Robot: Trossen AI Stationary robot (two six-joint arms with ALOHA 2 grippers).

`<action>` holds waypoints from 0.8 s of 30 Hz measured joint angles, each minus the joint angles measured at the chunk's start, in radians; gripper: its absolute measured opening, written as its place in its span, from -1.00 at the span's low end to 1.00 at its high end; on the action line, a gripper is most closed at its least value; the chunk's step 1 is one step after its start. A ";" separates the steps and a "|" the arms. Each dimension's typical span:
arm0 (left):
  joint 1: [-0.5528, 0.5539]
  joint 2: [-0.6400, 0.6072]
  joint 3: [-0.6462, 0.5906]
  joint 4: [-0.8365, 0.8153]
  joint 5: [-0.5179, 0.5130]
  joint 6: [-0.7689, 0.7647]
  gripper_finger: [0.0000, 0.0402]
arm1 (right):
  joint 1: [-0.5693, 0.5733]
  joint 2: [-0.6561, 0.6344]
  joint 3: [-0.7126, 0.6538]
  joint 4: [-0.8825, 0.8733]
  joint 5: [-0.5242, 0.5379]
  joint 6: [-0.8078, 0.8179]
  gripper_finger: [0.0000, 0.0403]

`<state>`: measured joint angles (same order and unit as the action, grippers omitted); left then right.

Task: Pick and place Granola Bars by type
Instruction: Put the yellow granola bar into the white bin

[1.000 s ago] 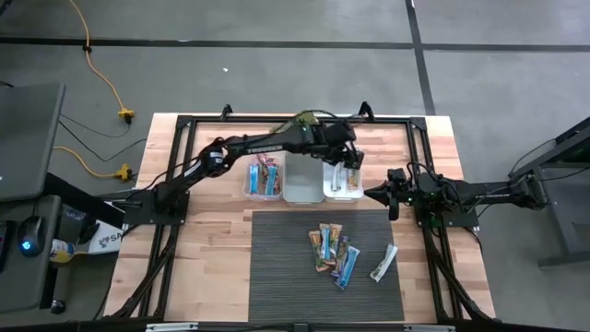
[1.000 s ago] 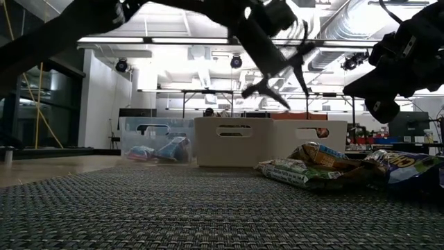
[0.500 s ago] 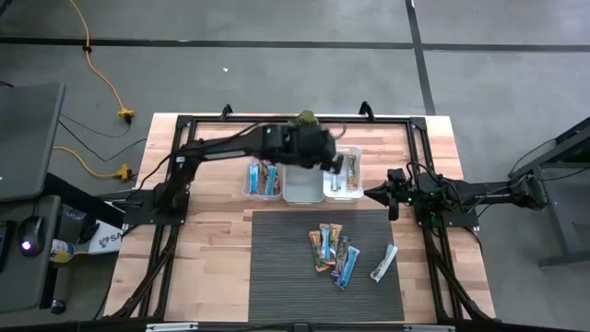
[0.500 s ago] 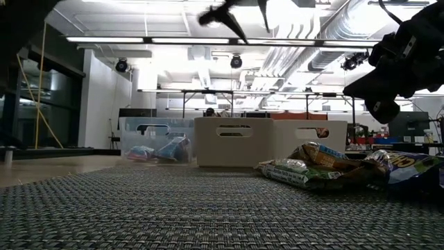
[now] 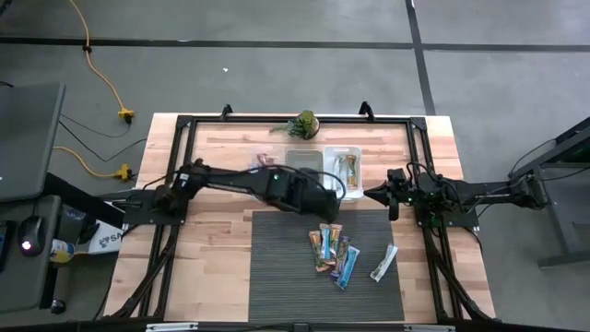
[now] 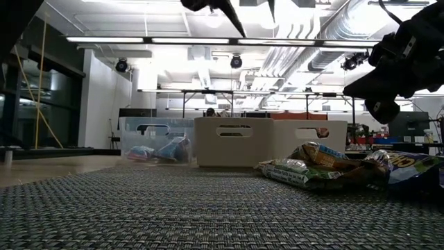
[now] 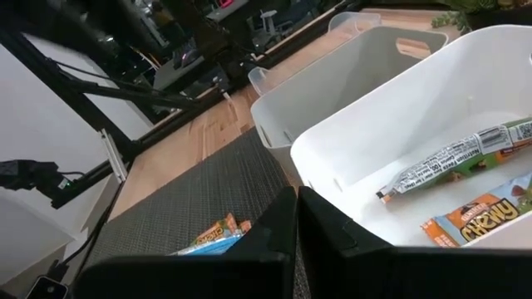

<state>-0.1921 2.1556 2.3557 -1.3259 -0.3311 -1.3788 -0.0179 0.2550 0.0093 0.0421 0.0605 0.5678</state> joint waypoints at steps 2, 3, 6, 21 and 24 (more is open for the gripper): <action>-0.012 0.025 0.000 0.011 0.019 -0.027 0.10 | 0.000 0.000 0.000 0.000 0.000 0.000 -1.00; -0.018 0.038 0.000 0.016 0.030 -0.039 0.10 | 0.000 0.000 0.000 0.000 0.000 0.000 -1.00; -0.028 0.078 0.000 0.046 0.056 -0.070 0.10 | 0.000 -0.001 0.000 0.000 0.000 0.000 -1.00; -0.030 0.277 -0.001 0.192 0.257 -0.095 0.10 | 0.000 -0.001 0.000 0.000 0.000 0.000 -1.00; -0.030 0.298 -0.001 0.238 0.277 -0.092 0.10 | 0.000 -0.001 0.000 0.000 0.000 0.000 -1.00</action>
<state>-0.2226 2.4532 2.3550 -1.0878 -0.0543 -1.4712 -0.0181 0.2543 0.0093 0.0420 0.0605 0.5678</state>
